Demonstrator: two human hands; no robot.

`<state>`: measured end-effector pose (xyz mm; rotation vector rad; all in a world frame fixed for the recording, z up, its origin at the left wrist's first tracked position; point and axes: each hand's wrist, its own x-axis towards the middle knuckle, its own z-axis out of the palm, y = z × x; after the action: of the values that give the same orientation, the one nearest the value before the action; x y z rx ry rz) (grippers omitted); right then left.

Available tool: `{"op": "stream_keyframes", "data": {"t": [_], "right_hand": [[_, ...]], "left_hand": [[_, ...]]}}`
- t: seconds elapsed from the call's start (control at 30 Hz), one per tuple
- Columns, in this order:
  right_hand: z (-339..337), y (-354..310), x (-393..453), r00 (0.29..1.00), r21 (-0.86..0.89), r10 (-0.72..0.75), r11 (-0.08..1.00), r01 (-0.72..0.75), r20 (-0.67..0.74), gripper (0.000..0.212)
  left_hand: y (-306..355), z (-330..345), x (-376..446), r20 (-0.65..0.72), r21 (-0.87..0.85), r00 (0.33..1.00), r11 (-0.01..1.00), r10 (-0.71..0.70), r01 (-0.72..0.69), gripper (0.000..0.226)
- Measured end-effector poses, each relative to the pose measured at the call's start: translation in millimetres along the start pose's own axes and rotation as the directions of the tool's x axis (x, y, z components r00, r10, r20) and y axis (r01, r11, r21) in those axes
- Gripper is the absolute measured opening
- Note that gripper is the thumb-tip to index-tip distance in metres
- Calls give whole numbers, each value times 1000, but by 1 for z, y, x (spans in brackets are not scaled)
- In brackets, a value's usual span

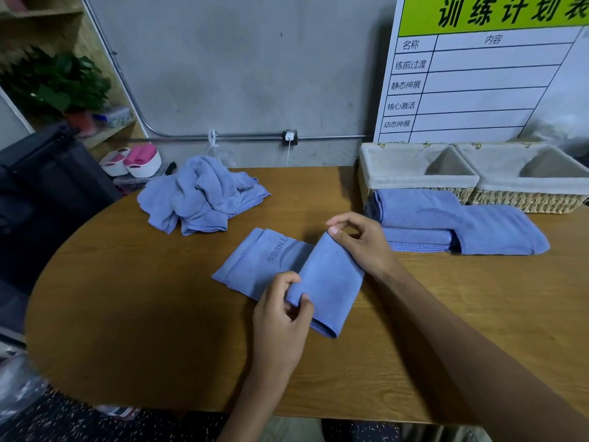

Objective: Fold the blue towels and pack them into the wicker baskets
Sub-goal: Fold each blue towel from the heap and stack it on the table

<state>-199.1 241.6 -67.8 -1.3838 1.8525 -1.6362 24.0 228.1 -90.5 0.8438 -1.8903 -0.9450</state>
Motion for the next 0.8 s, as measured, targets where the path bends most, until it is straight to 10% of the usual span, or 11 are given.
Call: {"op": "stream_keyframes", "data": {"t": [0.27,0.4,0.57,0.8], "right_hand": [[9,17,6,979,-437,149,896,-74,141,15],[2,19,-9,986,-434,152,894,-107,70,13],[-17,16,-52,986,-427,156,889,-163,-53,8],[-36,-1,-93,991,-305,136,944,-126,10,14]], "left_hand": [[-7,2,-3,49,441,985,881,167,-171,31],[-2,4,-7,242,397,890,798,385,-453,5],[-9,0,-5,368,428,876,781,310,-456,46],[-29,-22,20,498,270,803,821,328,-503,38]]}}
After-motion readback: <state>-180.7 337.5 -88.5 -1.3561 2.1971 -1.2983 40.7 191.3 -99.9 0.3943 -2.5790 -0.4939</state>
